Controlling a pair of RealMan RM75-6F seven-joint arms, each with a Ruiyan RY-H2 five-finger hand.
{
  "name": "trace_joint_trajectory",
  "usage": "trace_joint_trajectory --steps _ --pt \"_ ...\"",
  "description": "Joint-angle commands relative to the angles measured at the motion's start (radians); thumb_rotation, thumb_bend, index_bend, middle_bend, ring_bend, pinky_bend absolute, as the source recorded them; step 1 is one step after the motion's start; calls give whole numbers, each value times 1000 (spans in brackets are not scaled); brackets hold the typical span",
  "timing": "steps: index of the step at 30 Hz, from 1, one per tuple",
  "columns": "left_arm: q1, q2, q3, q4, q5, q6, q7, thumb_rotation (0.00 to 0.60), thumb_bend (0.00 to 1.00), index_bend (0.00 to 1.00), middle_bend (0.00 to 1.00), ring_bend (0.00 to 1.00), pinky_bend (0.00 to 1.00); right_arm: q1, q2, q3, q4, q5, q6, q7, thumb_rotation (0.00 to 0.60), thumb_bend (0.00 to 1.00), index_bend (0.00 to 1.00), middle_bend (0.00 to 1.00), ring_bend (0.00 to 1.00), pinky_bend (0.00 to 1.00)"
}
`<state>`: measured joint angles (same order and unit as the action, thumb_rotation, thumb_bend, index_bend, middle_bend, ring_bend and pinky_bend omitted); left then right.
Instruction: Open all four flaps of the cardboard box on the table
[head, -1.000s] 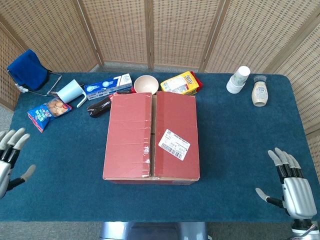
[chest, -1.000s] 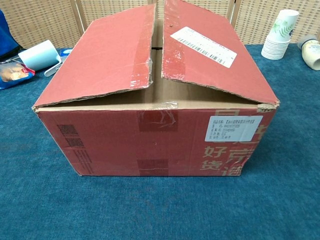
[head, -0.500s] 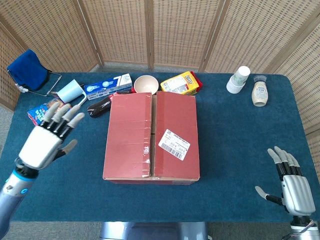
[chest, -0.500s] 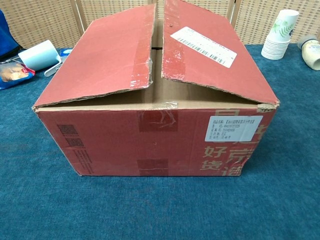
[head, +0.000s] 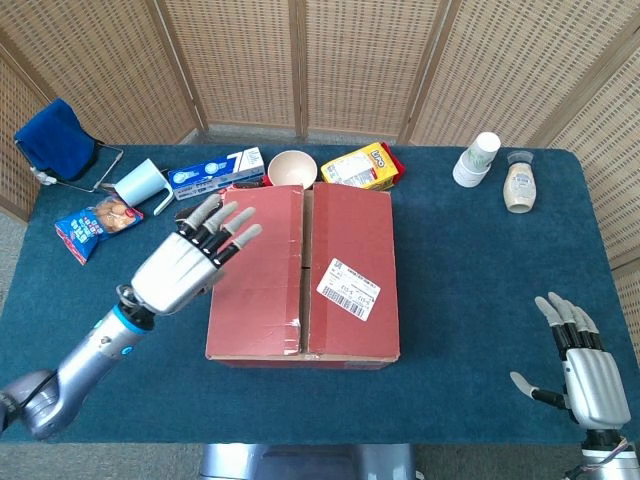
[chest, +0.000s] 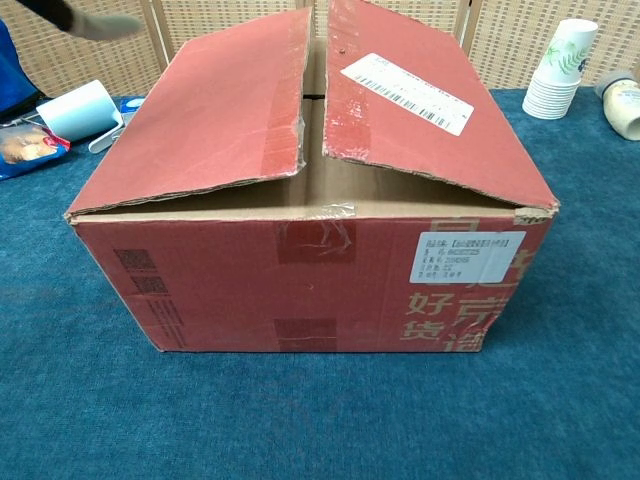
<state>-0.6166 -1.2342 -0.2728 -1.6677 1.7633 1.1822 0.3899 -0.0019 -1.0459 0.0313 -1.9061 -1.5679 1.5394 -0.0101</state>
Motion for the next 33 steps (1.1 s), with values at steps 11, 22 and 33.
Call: trace_joint_trajectory --steps 11,22,33 --pt "-165 -195 -17 143 -48 -88 113 600 133 0 0 0 4 14 -1 8 4 43 -33 2 600 157 41 0 0 0" --pt "-262 -327 -26 218 -84 -107 190 600 133 0 0 0 3 17 5 12 6 61 -42 22 600 156 41 0 0 0" --pt "-320 -439 -25 312 -73 -47 229 600 134 0 0 0 10 23 19 12 14 60 -53 72 600 157 42 0 0 0"
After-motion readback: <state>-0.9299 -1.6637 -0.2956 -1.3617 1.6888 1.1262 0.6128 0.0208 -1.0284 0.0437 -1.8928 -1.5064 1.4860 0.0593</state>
